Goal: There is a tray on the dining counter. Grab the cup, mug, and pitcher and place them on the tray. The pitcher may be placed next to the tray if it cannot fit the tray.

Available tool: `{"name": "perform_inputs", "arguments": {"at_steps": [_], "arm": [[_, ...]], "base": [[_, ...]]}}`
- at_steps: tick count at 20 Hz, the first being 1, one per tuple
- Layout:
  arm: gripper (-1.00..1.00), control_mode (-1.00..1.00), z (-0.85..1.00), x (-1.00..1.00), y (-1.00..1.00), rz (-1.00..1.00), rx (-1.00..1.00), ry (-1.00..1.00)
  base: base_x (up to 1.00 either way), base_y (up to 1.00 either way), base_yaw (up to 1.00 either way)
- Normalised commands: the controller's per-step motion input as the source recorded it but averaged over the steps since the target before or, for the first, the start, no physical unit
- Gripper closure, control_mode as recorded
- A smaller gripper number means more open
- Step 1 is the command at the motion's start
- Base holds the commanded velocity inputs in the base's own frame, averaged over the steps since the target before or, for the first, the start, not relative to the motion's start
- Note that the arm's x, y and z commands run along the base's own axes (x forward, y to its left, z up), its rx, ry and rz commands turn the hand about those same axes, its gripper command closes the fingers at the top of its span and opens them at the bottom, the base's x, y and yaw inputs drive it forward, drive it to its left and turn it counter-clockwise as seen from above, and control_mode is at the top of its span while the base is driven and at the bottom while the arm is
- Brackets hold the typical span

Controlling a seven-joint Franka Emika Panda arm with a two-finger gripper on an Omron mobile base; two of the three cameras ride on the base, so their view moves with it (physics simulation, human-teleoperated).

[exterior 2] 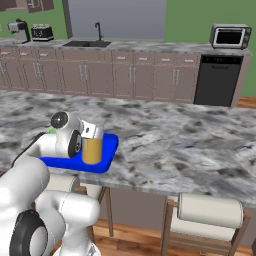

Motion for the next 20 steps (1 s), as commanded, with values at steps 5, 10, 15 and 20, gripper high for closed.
{"name": "perform_inputs", "arguments": {"at_steps": [5, 10, 15, 20], "arm": [[-1.00, -1.00, 0.00, 0.00, 0.00, 0.00, 0.00, 0.00], [-1.00, -1.00, 0.00, 0.00, 0.00, 0.00, 0.00, 0.00], [-1.00, -1.00, 0.00, 0.00, 0.00, 0.00, 0.00, 0.00], [-1.00, -1.00, 0.00, 0.00, 0.00, 0.00, 0.00, 0.00]], "base": [[0.00, 0.00, 0.00], [0.00, 0.00, 0.00], [0.00, 0.00, 0.00], [0.00, 0.00, 0.00]]}}
